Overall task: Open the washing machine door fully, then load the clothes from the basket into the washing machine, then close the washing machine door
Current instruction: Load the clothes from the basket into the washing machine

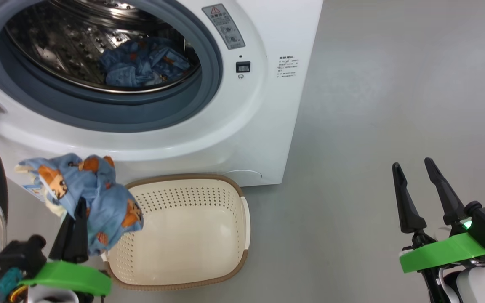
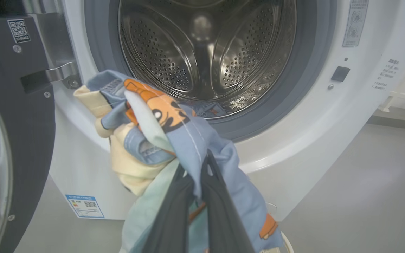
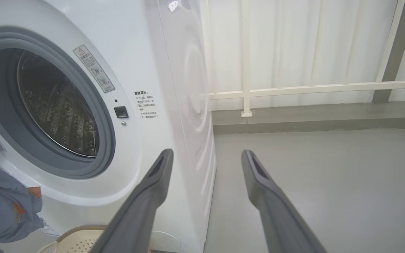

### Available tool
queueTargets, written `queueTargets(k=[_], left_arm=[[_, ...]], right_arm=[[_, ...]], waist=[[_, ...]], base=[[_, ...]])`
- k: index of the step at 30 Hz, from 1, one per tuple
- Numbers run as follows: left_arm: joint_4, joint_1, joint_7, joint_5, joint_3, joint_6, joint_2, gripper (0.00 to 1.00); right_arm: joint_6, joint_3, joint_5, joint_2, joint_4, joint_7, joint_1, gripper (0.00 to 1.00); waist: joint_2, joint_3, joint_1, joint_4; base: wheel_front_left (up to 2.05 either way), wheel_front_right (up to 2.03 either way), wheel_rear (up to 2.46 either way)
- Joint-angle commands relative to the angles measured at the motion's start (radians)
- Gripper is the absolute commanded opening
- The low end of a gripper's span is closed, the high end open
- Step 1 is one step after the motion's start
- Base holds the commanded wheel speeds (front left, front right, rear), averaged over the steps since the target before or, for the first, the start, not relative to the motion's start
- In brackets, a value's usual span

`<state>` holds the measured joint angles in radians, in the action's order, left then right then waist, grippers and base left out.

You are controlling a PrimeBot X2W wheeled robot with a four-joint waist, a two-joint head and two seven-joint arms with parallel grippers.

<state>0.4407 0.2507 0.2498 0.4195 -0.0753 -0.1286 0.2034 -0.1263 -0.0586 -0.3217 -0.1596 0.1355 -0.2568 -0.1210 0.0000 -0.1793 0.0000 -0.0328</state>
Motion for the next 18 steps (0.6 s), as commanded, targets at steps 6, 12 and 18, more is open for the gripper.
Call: queueTargets(k=[6,12,18], left_arm=[[-0.119,-0.075,0.012,-0.047,0.117,-0.002,-0.030,0.00],[-0.178,-0.127,0.012,-0.073,0.151,-0.002,-0.071,0.00],[-0.189,-0.117,0.012,-0.075,0.156,-0.002,-0.082,0.00]], right_arm=[[-0.004,-0.004,-0.009,-0.013,-0.030,-0.005,0.028,1.00],[-0.004,0.000,-0.010,-0.012,-0.034,-0.005,0.044,1.00],[-0.004,-0.004,-0.010,-0.008,-0.042,-0.005,0.040,1.00]], waist=[[0.0000,0.018,0.0000,0.010],[0.0000,0.015,0.0000,0.014],[0.0000,-0.008,0.0000,0.008]], base=[[0.00,0.00,0.00],[0.00,0.00,0.00],[0.00,0.00,0.00]])
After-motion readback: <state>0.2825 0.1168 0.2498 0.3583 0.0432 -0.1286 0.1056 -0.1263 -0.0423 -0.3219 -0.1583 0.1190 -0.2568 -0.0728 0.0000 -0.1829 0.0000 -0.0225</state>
